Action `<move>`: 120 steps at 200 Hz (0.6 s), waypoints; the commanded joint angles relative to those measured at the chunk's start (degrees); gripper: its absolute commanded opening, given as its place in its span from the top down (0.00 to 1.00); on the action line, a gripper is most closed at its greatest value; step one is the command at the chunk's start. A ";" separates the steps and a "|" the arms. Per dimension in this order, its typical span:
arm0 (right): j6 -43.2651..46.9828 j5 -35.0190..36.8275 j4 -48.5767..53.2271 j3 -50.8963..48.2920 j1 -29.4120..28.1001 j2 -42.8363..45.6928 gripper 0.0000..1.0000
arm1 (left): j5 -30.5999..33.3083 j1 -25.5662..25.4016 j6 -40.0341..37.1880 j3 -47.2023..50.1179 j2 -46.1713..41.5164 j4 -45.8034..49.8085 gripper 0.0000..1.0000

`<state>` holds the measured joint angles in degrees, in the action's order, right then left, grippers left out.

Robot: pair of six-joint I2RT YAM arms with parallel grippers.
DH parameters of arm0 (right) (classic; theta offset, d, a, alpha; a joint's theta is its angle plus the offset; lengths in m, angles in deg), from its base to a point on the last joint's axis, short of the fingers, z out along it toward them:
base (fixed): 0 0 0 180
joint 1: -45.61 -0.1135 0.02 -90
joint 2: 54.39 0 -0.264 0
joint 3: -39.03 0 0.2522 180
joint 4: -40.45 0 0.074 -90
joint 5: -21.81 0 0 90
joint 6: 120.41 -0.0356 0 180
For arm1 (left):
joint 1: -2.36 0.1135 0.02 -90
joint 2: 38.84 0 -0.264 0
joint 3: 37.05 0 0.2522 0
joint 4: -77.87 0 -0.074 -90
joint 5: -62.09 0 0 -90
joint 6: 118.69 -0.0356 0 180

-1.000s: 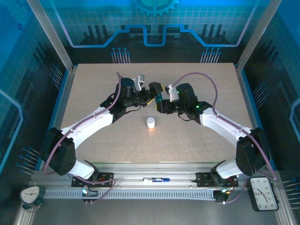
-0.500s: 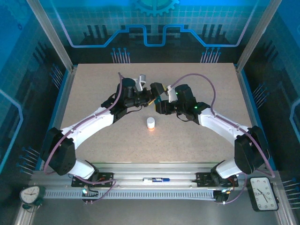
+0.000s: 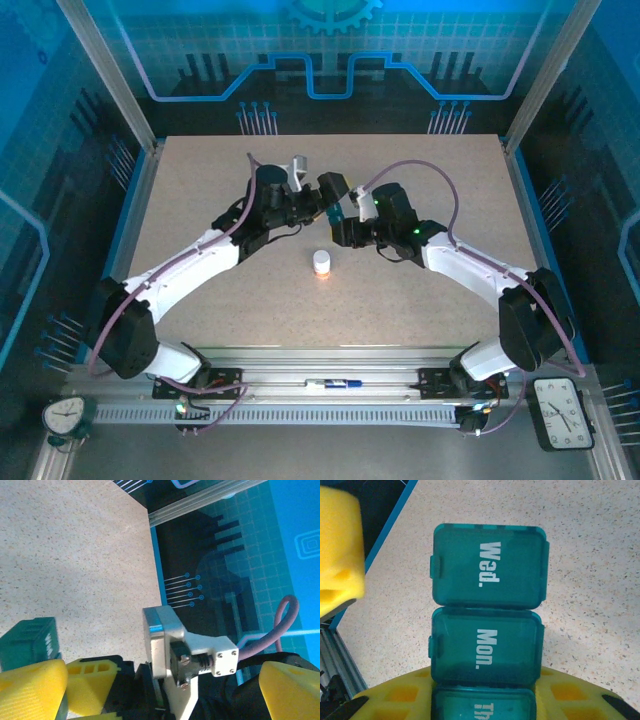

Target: Sort the pills into containers

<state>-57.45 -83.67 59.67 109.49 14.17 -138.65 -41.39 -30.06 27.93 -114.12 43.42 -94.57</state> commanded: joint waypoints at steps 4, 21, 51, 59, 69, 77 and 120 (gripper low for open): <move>-0.95 -0.48 -1.06 -0.14 0.66 2.30 0.68 | 1.75 -0.27 -0.91 2.03 -1.23 1.14 0.01; -1.15 -0.96 -1.06 0.10 0.61 2.75 0.68 | 1.31 -0.32 -0.54 2.21 -0.80 0.61 0.01; -1.86 -1.75 -1.58 0.17 0.56 3.22 0.68 | 0.56 -0.29 -0.29 1.71 -0.20 0.14 0.01; -2.04 -1.91 -1.75 0.18 0.37 3.28 0.68 | 0.35 -0.31 -0.31 1.61 -0.06 -0.05 0.01; -2.04 -1.94 -1.71 0.32 0.10 3.32 0.68 | 0.24 -0.35 -0.24 1.54 0.09 -0.26 0.01; -2.04 -1.92 -1.75 0.33 -0.02 3.24 0.68 | 0.16 -0.36 -0.28 1.39 0.14 -0.41 0.01; -2.21 -1.98 -2.35 -0.08 -0.72 2.25 0.68 | -0.12 -0.34 -0.19 0.60 0.51 -0.84 0.01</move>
<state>-58.96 -84.57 59.10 109.45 14.26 -136.64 -40.79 -30.06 27.99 -112.50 43.46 -94.26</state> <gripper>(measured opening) 0.397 0.989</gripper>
